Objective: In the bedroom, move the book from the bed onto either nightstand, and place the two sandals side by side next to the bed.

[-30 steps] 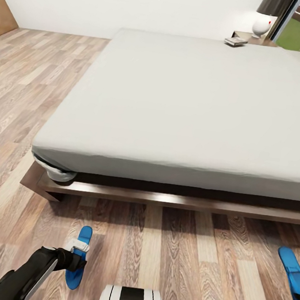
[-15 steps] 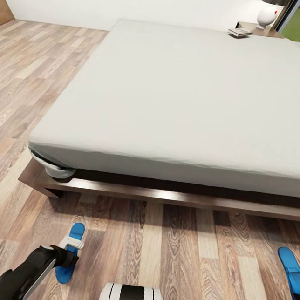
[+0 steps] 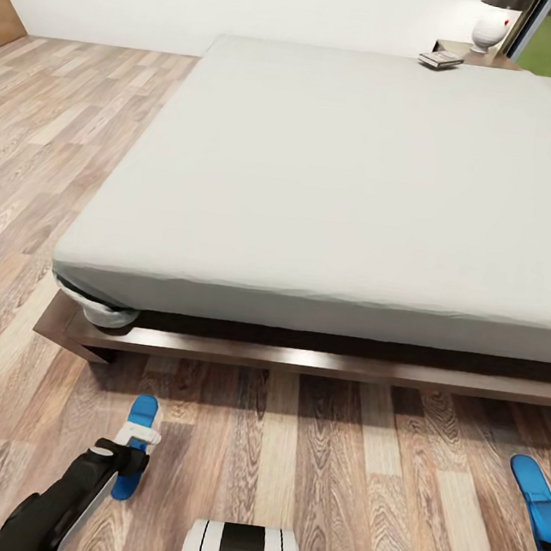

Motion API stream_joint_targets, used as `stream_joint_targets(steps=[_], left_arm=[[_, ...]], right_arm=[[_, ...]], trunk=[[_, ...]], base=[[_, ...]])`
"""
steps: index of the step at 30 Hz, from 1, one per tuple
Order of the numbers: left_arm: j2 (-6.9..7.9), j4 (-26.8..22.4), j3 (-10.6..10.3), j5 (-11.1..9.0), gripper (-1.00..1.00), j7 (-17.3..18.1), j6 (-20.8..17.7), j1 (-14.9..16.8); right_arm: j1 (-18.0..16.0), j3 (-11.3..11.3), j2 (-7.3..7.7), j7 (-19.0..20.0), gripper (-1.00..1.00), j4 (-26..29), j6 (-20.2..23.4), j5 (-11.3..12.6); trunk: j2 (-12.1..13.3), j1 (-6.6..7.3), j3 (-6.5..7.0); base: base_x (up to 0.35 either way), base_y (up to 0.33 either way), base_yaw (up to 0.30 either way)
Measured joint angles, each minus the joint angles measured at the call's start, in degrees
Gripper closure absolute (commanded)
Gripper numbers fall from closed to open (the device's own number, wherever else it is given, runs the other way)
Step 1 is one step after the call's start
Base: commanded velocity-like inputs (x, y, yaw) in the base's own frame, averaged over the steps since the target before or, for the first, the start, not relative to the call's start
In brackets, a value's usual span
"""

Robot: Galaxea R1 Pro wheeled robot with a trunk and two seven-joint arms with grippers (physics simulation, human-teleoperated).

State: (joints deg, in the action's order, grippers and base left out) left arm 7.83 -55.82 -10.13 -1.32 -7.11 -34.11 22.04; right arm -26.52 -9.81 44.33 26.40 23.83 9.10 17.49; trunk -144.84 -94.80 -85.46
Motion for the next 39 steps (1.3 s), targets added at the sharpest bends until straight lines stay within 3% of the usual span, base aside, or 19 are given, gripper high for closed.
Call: stream_joint_targets(steps=[2,6,19,37,39], left_arm=[[-0.81,-0.2,0.0,0.0,1.00,-2.1,-0.1,0.0],[-1.10,-0.2,-0.1,0.1,1.00,-3.1,-0.1,0.0],[-1.05,-0.1,-0.1,0.1,1.00,-3.2,0.0,0.0],[-1.06,-0.3,0.1,0.1,1.00,-3.5,0.8,0.0],[-1.04,-0.4,0.1,0.2,1.00,-4.9,1.3,0.0]], right_arm=[[0.0,0.0,0.00,0.0,1.00,-0.1,0.0,0.0],[0.0,-0.1,-0.07,0.0,1.00,-0.1,-0.1,0.0],[0.0,-0.1,-0.96,-0.1,1.00,-0.2,-0.1,-0.1],[0.0,-0.2,-0.97,-0.1,1.00,-0.2,-0.2,-0.1],[0.0,-0.2,-1.02,-0.1,1.00,-0.2,-0.2,-0.1]], trunk=[[0.0,0.00,0.00],[0.0,0.00,0.00],[-0.2,-0.34,-2.88],[-0.2,-0.34,-2.88],[-0.2,-0.33,-2.88]], base=[[0.000,0.000,0.000],[0.000,0.000,0.000],[0.000,0.000,0.000],[0.000,0.000,0.000],[0.000,0.000,0.000]])
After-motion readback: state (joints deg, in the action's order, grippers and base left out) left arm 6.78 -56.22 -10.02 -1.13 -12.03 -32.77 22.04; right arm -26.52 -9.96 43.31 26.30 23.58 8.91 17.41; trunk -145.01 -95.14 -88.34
